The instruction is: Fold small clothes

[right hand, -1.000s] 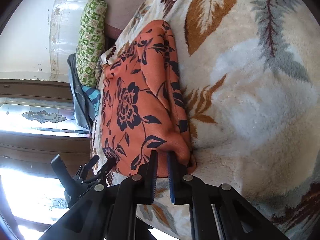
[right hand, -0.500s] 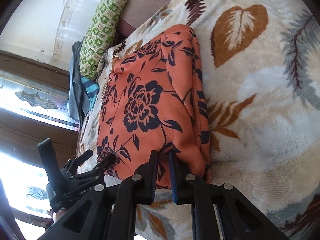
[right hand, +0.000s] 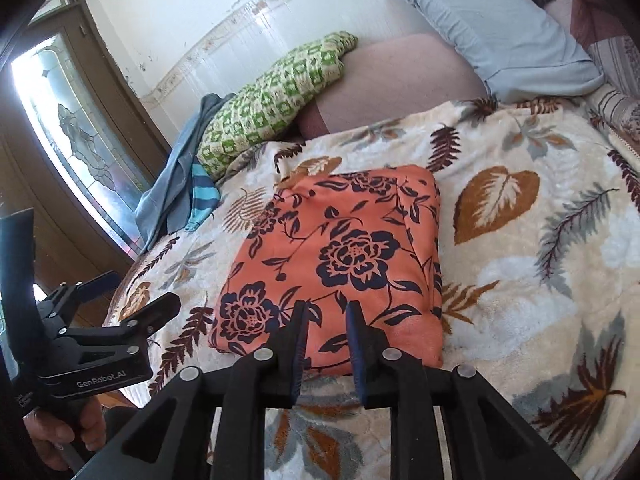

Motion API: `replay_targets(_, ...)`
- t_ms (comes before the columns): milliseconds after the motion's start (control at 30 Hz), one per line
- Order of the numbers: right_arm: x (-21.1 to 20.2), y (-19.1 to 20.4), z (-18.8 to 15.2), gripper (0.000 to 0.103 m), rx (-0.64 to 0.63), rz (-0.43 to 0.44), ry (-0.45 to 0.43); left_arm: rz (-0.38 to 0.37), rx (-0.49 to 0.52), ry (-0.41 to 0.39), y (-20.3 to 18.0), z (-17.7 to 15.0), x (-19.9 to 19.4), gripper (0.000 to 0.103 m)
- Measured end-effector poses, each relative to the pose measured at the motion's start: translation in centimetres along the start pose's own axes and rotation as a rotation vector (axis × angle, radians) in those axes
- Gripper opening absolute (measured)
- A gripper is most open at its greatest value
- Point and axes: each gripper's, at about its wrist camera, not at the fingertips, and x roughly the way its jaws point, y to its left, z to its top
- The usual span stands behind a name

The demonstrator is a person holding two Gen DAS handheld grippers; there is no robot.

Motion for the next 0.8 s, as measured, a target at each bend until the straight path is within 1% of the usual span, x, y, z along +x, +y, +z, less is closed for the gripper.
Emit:
replay_targets(67,-1.5,0.0,-0.2,0.076,0.02,-0.007,-0.041,0.002,-0.019,-0.022,0.5,0.1,-1.2,0.103)
replay_targets(100,-2.3,0.2,-0.3,0.077,0.025,-0.006,-0.069,0.003,-0.029,-0.034,0.8,0.1,-1.7,0.103)
replay_targets(133,-2.9,0.4,-0.2,0.077,0.025,-0.008,-0.078,0.005,-0.037,-0.043,1.0,0.2,-2.2,0.103)
replay_targets(333,-5.9,2.7,0.6,0.077,-0.03,-0.038,-0.112,0.006,-0.095,-0.104,2.8,0.5,-5.5,0.103)
replay_targets(500,-8.0,5.5,1.6,0.077,-0.079,-0.037,-0.156,0.011,-0.146,-0.139,4.8,0.7,-7.7,0.103)
replay_targets(667,-9.1,8.5,2.1,0.077,-0.137,-0.054,-0.192,0.038,-0.193,-0.179,7.1,0.7,-9.5,0.103)
replay_targets(800,-9.2,10.2,2.2,0.077,-0.184,-0.065,-0.198,0.044,-0.221,-0.197,8.6,0.5,-10.2,0.103)
